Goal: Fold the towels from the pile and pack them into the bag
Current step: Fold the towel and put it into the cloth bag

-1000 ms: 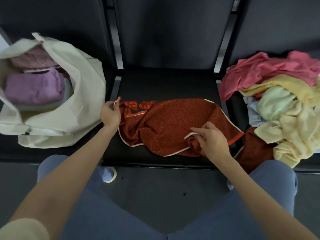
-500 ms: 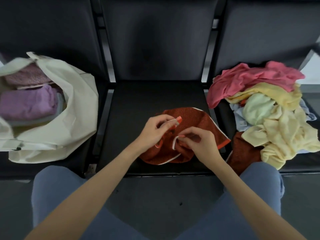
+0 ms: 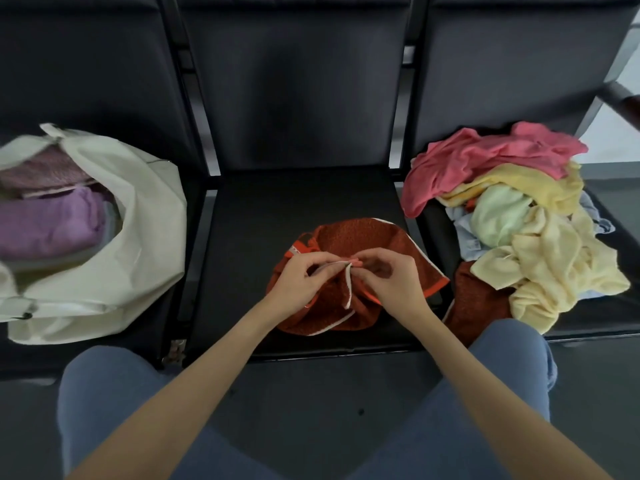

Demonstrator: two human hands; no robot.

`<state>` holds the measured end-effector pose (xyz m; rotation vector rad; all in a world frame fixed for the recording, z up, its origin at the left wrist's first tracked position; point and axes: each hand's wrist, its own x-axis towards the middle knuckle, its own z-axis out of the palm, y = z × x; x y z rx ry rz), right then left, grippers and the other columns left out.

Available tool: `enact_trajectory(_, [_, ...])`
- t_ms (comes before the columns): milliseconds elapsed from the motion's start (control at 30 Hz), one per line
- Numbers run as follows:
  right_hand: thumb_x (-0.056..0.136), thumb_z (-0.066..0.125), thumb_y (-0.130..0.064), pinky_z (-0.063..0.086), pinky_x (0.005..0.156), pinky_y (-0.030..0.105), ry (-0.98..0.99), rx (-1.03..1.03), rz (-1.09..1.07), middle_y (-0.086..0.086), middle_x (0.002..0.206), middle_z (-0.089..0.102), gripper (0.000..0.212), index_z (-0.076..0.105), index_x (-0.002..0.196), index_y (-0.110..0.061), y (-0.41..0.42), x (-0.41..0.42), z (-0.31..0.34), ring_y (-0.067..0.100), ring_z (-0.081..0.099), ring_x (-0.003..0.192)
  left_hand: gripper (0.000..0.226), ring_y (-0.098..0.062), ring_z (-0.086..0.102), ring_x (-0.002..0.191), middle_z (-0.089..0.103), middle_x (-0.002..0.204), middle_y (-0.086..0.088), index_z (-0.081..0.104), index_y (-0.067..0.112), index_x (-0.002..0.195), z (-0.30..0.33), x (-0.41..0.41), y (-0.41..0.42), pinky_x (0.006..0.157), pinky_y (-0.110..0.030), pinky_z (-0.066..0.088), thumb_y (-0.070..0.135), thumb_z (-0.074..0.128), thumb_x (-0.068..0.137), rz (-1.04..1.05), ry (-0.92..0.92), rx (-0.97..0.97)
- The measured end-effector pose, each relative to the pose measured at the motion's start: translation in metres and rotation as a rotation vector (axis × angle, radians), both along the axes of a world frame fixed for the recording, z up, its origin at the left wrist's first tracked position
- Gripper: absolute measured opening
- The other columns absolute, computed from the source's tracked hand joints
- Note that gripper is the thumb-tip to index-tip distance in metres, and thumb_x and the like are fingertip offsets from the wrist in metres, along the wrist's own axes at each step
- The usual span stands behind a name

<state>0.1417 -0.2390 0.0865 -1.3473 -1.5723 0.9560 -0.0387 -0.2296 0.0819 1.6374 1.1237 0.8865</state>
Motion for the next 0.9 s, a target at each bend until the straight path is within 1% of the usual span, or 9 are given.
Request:
enact_trajectory(133, [0.08,0.074,-0.006,0.053,0.074,0.018,-0.015,0.018,-0.064,-0.009,0.081,0.071,0.016,0.07,0.085,-0.021,0.001,-0.001,-0.003,0.005,0.067,0.079,0.023,-0.007,0.068,0.096,0.074,0.1,0.008,0.075,0.018,0.104,-0.011,-0.017,-0.003,0.088,-0.03,0.054,0.028,0.073,0.083,0.069,0.065,0.001])
enact_trajectory(233, [0.08,0.074,-0.008,0.052,0.074,0.016,0.016,0.021,-0.131,-0.009,0.08,0.07,0.019,0.069,0.083,-0.026,0.004,-0.001,0.001,0.004,0.067,0.079,0.026,-0.008,0.068,0.091,0.072,0.096,0.009,0.075,0.025,0.097,-0.031,-0.043,-0.009,0.085,-0.03,0.054,0.034,0.081,0.073,0.188,0.101,-0.089])
enact_trajectory(367, [0.08,0.074,-0.007,0.051,0.072,0.013,0.026,0.036,-0.152,-0.011,0.079,0.069,0.026,0.066,0.08,-0.032,0.008,-0.002,0.005,0.001,0.066,0.078,0.007,-0.018,0.067,0.097,0.071,0.097,0.0,0.07,0.016,0.095,-0.071,-0.07,-0.034,0.087,-0.031,0.051,0.017,0.068,0.088,0.53,0.132,-0.294])
enact_trajectory(467, [0.081,0.073,-0.008,0.051,0.073,0.014,0.003,0.034,-0.153,-0.01,0.08,0.069,0.017,0.069,0.084,-0.025,0.012,-0.007,0.005,0.001,0.065,0.078,0.021,-0.026,0.064,0.101,0.069,0.099,-0.007,0.067,0.011,0.101,-0.097,-0.076,-0.052,0.09,-0.033,0.049,-0.001,0.062,0.084,0.601,0.242,-0.468])
enact_trajectory(567, [0.082,0.073,-0.009,0.051,0.073,0.013,-0.003,0.042,-0.159,-0.009,0.081,0.069,0.011,0.07,0.087,-0.019,0.015,-0.01,0.008,0.002,0.065,0.078,0.033,-0.02,0.063,0.091,0.063,0.098,-0.002,0.066,0.017,0.102,-0.101,-0.074,-0.055,0.082,-0.028,0.048,-0.006,0.066,0.079,0.476,0.33,-0.351])
enact_trajectory(667, [0.082,0.072,-0.008,0.05,0.073,0.012,0.014,0.074,-0.197,-0.01,0.08,0.069,0.013,0.07,0.087,-0.02,0.014,-0.01,0.013,0.001,0.066,0.078,0.021,-0.015,0.058,0.086,0.053,0.102,-0.002,0.068,0.014,0.103,-0.101,-0.074,-0.048,0.078,-0.026,0.047,0.009,0.071,0.083,0.442,0.489,-0.191])
enact_trajectory(733, [0.083,0.071,-0.008,0.05,0.074,0.013,0.043,0.106,-0.261,-0.009,0.081,0.069,0.015,0.069,0.087,-0.022,0.013,-0.007,0.017,0.003,0.066,0.078,0.011,-0.015,0.059,0.085,0.056,0.097,0.0,0.07,0.014,0.096,-0.101,-0.075,-0.042,0.075,-0.023,0.047,0.017,0.07,0.086,0.441,0.51,-0.131])
enact_trajectory(833, [0.084,0.069,-0.008,0.049,0.072,0.011,0.1,0.142,-0.379,-0.006,0.082,0.069,0.014,0.068,0.088,-0.022,0.013,0.001,0.027,0.002,0.065,0.077,0.001,-0.012,0.063,0.08,0.065,0.083,0.003,0.067,0.015,0.087,-0.084,-0.075,-0.032,0.065,-0.01,0.043,0.015,0.067,0.088,0.562,0.341,-0.115])
enact_trajectory(900, [0.085,0.069,-0.007,0.047,0.07,0.008,0.141,0.173,-0.446,-0.006,0.08,0.069,0.011,0.069,0.088,-0.018,0.015,0.006,0.034,-0.002,0.064,0.073,0.009,-0.014,0.065,0.074,0.066,0.077,0.005,0.064,0.017,0.081,-0.065,-0.077,-0.024,0.066,-0.014,0.049,0.01,0.067,0.086,0.67,0.206,-0.092])
